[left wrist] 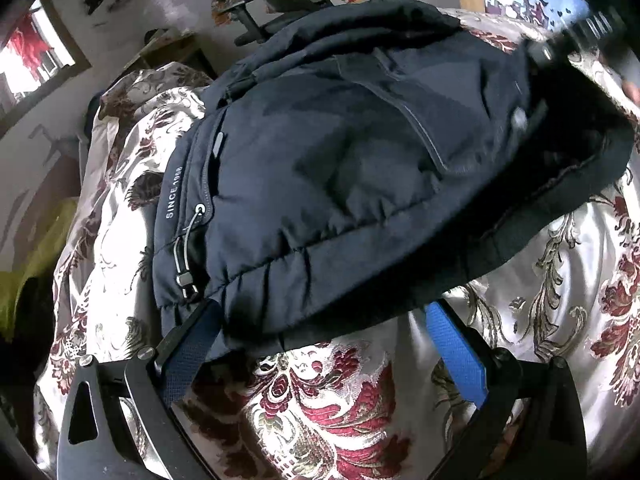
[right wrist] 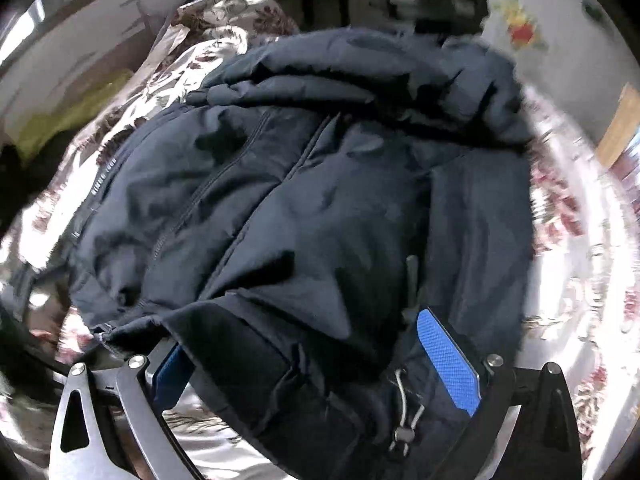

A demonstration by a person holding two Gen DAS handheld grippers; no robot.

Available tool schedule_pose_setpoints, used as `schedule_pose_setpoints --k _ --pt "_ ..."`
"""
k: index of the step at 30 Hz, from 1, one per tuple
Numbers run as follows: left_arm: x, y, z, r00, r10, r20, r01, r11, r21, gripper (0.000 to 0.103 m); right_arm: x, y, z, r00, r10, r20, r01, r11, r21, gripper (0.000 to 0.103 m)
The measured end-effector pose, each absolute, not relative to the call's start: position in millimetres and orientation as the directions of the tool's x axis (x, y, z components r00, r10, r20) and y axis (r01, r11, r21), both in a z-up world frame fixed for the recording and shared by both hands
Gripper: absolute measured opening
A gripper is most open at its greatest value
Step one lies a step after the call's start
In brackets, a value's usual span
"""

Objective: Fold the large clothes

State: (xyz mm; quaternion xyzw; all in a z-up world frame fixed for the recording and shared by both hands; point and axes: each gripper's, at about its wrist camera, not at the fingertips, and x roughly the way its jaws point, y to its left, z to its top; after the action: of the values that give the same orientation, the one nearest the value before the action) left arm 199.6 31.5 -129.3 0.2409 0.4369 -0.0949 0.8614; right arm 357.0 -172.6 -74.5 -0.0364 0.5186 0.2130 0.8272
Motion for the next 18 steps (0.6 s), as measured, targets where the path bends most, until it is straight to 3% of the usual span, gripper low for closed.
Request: schedule_pose_setpoints --k 10,18 --pt "213 37 -154 0.522 0.113 -0.845 0.390 0.850 0.354 0.101 292 -160 -119 0.274 0.272 -0.923 -0.539 0.838 0.087 0.103" --pt "220 49 -154 0.496 0.111 -0.861 0.351 0.881 0.316 0.101 251 -125 -163 0.424 0.051 -0.904 -0.589 0.774 -0.232 0.103"
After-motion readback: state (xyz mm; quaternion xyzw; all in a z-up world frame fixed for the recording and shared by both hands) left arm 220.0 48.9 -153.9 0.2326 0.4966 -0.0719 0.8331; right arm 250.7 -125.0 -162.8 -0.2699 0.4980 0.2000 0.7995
